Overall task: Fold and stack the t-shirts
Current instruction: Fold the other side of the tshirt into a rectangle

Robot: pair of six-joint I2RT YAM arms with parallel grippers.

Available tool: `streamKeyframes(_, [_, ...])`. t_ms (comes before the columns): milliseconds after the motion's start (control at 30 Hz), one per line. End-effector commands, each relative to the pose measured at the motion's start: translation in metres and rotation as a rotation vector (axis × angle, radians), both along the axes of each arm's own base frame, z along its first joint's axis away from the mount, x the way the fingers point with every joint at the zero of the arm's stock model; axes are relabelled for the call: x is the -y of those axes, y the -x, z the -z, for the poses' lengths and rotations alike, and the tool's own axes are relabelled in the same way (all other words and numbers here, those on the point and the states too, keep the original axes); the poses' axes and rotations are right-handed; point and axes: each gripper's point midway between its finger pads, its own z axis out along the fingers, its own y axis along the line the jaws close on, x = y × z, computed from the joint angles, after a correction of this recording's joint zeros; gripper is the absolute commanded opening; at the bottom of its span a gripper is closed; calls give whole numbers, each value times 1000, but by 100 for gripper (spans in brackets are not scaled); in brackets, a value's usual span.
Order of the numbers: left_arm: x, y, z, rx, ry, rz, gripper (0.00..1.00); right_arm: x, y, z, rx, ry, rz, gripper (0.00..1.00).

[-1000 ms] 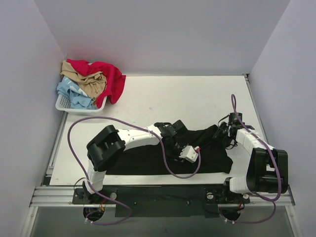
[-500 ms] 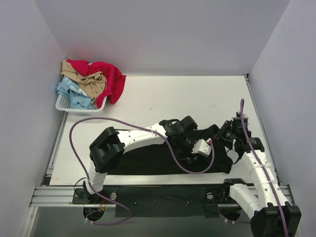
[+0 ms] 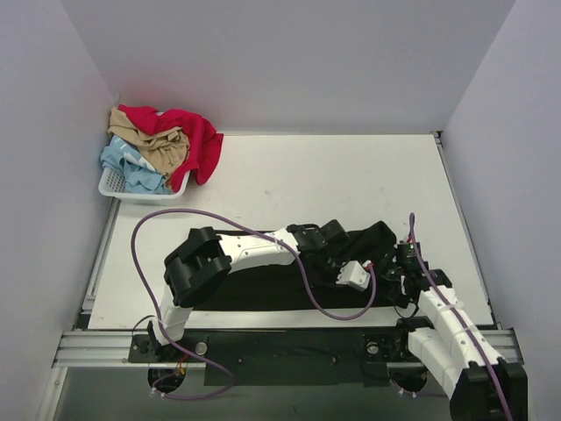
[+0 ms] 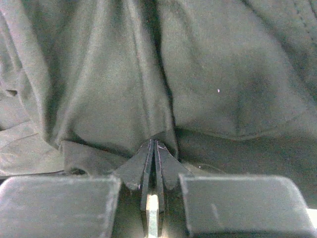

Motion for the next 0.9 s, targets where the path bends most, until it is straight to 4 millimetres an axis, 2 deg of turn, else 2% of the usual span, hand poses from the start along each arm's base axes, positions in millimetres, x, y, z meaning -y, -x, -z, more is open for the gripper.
streamKeyframes(0, [-19,7,-20,17,26,112,0,-6,17,2,-8,-56,49,0])
streamKeyframes(100, [-39,11,-14,15,-36,160,0,-2,32,13,-55,-39,59,0])
streamKeyframes(200, [-53,13,-9,26,-75,194,0,5,38,12,-75,7,51,0])
streamKeyframes(233, [-54,15,-13,23,-76,198,2,7,33,5,-55,17,46,0])
streamKeyframes(267, [-55,16,-16,21,-73,199,9,10,38,4,-72,36,43,0])
streamKeyframes(367, [-43,19,-34,-3,-28,186,22,7,27,-15,-5,31,33,1])
streamKeyframes(433, [-36,19,-45,-19,-6,169,24,8,15,-34,47,39,29,12])
streamKeyframes(467, [-33,15,-49,-14,1,154,24,12,10,-39,59,59,43,15])
streamKeyframes(500, [-29,8,-55,-13,11,120,25,14,0,-52,95,80,34,20])
streamKeyframes(533, [-27,-3,-59,13,14,84,26,22,-13,-68,143,123,55,24])
streamKeyframes(567, [-25,-15,-64,22,14,23,28,30,-18,-69,137,172,43,32])
streamKeyframes(600, [-24,-31,-70,62,21,-33,32,41,-32,-81,178,216,72,34])
streamKeyframes(633, [-30,-51,-72,66,14,-117,35,47,-38,-79,157,253,50,36])
streamKeyframes(667, [-31,-68,-79,105,31,-180,41,51,-52,-88,188,241,62,38])
streamKeyframes(733, [-49,-109,-81,133,32,-338,48,60,-71,-84,181,241,44,43])
streamKeyframes(767, [-64,-133,-82,128,30,-431,49,64,-83,-79,184,244,32,45])
streamKeyframes(800, [-74,-145,-81,135,30,-474,50,68,-91,-77,182,237,34,46])
streamKeyframes(833, [-93,-167,-80,125,26,-556,50,70,-99,-70,173,246,13,47])
streamKeyframes(867, [-106,-177,-75,120,18,-601,51,71,-105,-61,151,246,-17,47])
